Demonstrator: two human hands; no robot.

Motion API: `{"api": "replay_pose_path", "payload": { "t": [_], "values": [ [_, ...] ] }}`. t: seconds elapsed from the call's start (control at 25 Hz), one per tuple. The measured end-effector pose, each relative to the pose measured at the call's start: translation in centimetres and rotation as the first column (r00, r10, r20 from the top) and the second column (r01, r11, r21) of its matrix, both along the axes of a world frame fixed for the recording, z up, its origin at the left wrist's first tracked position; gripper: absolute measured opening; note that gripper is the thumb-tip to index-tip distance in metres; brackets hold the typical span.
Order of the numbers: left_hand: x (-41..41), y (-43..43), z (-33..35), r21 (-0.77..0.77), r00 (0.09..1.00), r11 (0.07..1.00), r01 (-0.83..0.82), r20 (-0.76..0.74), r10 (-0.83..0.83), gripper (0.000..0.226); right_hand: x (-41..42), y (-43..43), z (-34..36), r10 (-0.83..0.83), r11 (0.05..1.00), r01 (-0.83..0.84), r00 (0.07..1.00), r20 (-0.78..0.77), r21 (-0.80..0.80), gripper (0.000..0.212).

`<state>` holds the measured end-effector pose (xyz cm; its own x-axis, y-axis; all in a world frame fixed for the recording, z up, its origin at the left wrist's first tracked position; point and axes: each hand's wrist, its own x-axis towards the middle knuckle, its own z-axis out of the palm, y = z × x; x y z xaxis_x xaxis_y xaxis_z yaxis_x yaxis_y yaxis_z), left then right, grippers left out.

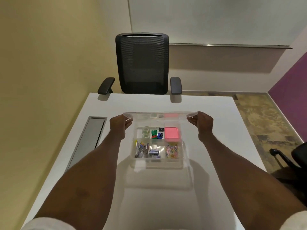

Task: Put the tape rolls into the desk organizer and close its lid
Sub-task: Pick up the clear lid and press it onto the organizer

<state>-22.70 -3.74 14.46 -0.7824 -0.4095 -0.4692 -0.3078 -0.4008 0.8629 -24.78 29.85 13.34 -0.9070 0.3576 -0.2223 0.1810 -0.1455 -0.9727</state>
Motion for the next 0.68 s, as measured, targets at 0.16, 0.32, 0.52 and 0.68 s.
{"api": "replay_pose_path", "payload": {
  "t": [0.16,0.32,0.52,0.68],
  "values": [
    [0.4,-2.2,-1.1,0.046,0.997,0.998,0.041,0.069,-0.044,0.008,0.5,-0.3,-1.2,0.067,0.998,-0.067,0.997,0.049,0.008,0.03],
    [0.9,-3.7,-3.5,-0.081,0.974,0.98,0.182,0.154,-0.168,0.038,0.9,-0.6,-3.0,0.145,0.976,-0.161,0.983,0.117,0.145,0.03],
    [0.9,-3.2,-6.7,-0.156,0.954,0.957,0.245,0.216,-0.209,0.032,0.9,-1.5,-5.4,0.112,0.909,-0.203,0.96,0.256,0.364,0.023],
    [0.6,-1.5,-8.8,-0.426,0.935,0.865,0.264,0.332,-0.122,0.024,0.3,-2.0,-7.3,0.03,0.834,-0.221,0.933,0.359,0.506,0.013]
  ]
}}
